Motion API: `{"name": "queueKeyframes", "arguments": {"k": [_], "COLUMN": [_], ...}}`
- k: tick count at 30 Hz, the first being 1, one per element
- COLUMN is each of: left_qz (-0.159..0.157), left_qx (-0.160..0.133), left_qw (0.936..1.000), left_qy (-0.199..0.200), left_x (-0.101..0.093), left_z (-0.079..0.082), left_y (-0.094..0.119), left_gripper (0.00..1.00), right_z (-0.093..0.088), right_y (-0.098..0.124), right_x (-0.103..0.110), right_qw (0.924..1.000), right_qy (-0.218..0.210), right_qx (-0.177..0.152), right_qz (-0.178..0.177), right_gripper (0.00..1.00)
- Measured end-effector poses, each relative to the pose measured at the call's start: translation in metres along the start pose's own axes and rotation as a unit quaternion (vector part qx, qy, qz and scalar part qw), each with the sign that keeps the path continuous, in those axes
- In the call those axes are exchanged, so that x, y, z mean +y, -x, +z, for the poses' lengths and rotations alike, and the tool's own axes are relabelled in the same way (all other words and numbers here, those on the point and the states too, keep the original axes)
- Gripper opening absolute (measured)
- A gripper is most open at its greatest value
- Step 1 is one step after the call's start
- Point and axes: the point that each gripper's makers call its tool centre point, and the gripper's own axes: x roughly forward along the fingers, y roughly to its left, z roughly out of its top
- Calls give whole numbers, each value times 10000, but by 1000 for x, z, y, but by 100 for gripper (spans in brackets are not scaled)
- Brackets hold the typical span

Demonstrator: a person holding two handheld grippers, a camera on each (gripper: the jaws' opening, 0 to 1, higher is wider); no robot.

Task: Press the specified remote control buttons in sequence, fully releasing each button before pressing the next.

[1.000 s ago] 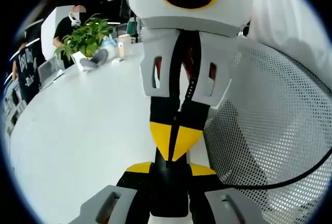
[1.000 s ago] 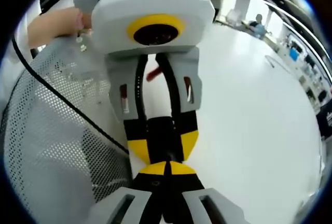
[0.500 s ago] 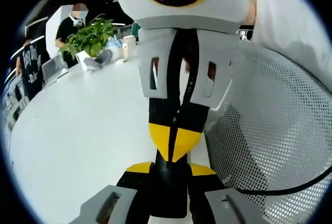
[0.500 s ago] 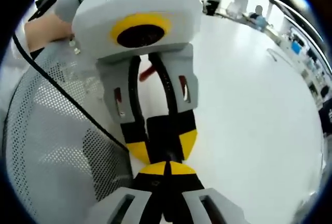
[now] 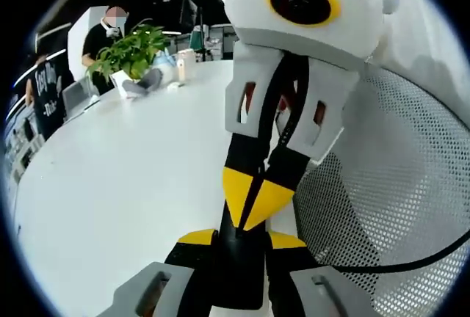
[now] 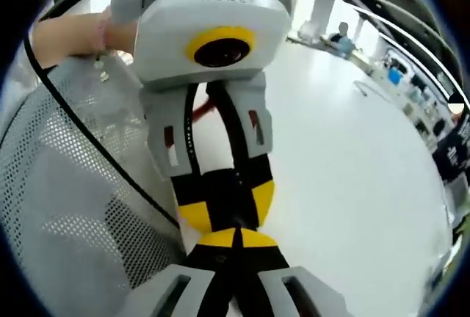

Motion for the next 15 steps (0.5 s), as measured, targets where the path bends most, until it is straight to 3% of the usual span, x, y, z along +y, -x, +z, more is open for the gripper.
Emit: {"name": "queueKeyframes", "arguments": {"k": [2, 5, 15], "left_qz": [12, 17, 38], "left_qx": [4, 10, 10], "left_qw": [10000, 10000, 10000], "left_qy": [2, 7, 16], "left_x": [0, 0, 0], "left_z": [0, 0, 0], "left_y": [0, 0, 0], "left_gripper": [25, 25, 25], "right_z": [-1, 0, 9], "right_y": [1, 1, -5], "right_x": [0, 1, 5], "right_qw": [10000, 9991, 9982], "right_qy": [20, 382, 553], "right_qx": [-47, -120, -24], "right_qz": [-5, 103, 249], "right_gripper": [0, 0, 0]}}
